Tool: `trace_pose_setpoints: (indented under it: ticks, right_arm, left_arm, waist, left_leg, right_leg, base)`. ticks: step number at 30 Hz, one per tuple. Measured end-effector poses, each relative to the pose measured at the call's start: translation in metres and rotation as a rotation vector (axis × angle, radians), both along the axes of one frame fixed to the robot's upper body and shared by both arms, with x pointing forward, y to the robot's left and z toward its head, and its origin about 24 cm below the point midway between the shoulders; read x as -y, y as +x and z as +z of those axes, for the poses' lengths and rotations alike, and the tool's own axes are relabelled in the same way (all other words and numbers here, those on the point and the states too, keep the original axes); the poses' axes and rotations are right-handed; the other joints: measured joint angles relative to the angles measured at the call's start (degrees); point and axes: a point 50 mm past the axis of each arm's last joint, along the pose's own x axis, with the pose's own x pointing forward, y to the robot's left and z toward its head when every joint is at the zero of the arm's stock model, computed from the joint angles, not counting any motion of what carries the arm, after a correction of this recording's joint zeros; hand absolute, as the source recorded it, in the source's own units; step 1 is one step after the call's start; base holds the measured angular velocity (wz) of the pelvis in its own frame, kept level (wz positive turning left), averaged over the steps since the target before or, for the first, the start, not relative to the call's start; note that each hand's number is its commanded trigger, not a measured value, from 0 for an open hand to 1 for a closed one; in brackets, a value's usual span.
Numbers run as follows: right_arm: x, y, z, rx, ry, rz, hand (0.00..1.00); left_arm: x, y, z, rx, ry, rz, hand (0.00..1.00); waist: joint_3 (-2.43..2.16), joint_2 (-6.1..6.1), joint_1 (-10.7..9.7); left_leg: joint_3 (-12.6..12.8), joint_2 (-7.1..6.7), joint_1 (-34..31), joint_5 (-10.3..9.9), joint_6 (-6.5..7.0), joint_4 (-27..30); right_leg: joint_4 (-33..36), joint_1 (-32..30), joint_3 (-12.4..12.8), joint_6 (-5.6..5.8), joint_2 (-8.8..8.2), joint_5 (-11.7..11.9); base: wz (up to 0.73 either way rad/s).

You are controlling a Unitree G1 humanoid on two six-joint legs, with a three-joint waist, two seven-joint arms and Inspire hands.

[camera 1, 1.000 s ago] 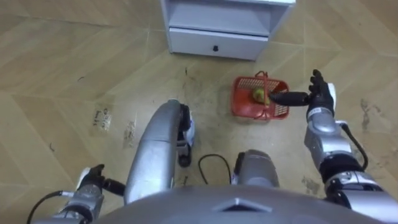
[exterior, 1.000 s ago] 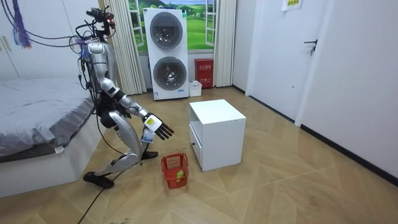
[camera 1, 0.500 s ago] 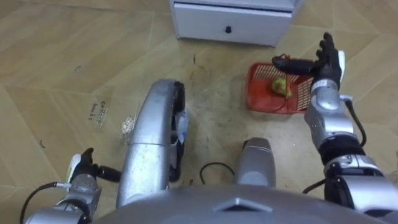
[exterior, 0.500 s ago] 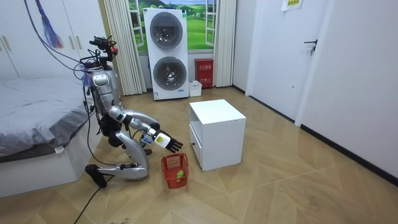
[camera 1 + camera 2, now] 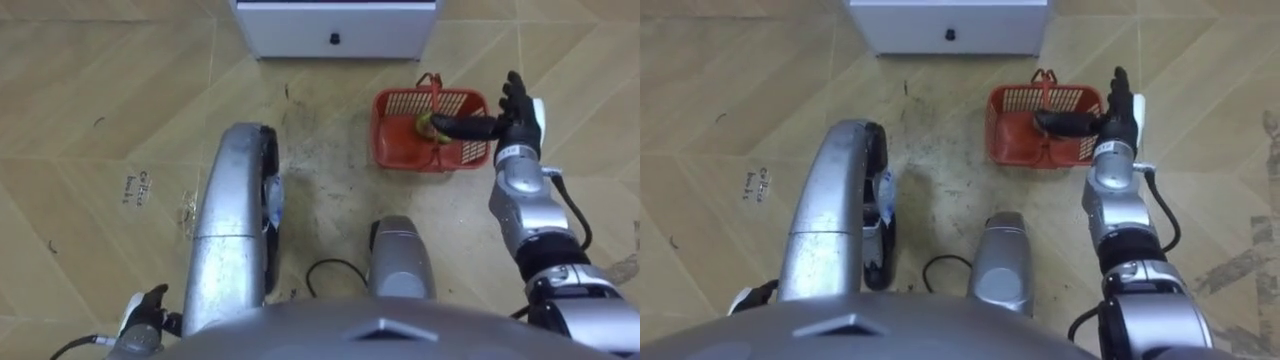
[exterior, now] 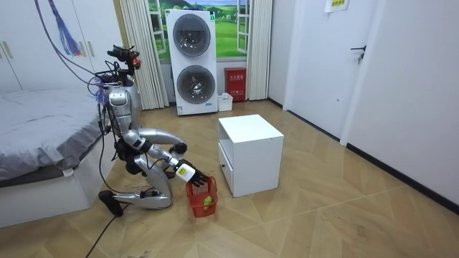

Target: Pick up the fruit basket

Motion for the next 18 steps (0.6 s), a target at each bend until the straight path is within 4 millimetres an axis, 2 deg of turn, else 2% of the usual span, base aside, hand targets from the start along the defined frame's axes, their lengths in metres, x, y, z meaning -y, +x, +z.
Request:
trace_pose_setpoints:
  ticks: [4, 8, 18]
  right_arm:
    - [0.001, 0.0, 0.0, -0.002, -0.002, 0.004, 0.0]
    - [0.004, -0.001, 0.0, -0.017, 0.001, 0.023, 0.0]
    - [0.0, -0.01, -0.014, -0.102, 0.028, 0.046, 0.0]
  left_arm:
    - [0.001, 0.001, 0.0, -0.002, -0.002, -0.016, 0.0]
    - [0.001, 0.001, 0.0, -0.008, -0.002, -0.022, 0.0]
    - [0.003, 0.0, -0.001, -0.026, -0.029, -0.045, 0.0]
  waist:
    - [0.09, 1.06, 0.46]
    - [-0.11, 2.16, 1.41]
    - [0.03, 2.4, 1.66]
  left_leg:
    - [0.08, 0.22, -0.1, -0.31, -0.57, -0.91]
    - [-0.01, 0.37, -0.03, -0.25, -0.68, -1.25]
    - [-0.05, 1.35, -0.52, -0.12, -0.93, -1.35]
  right_leg:
    - [0.23, -0.18, -0.83, 0.02, -0.17, -0.02]
    - [0.34, -0.19, -0.8, 0.02, -0.16, -0.04]
    - [0.36, -1.65, -0.44, 0.02, 0.82, -0.05]
  base:
    - [0.1]
    - [0.0]
    - [-0.01]
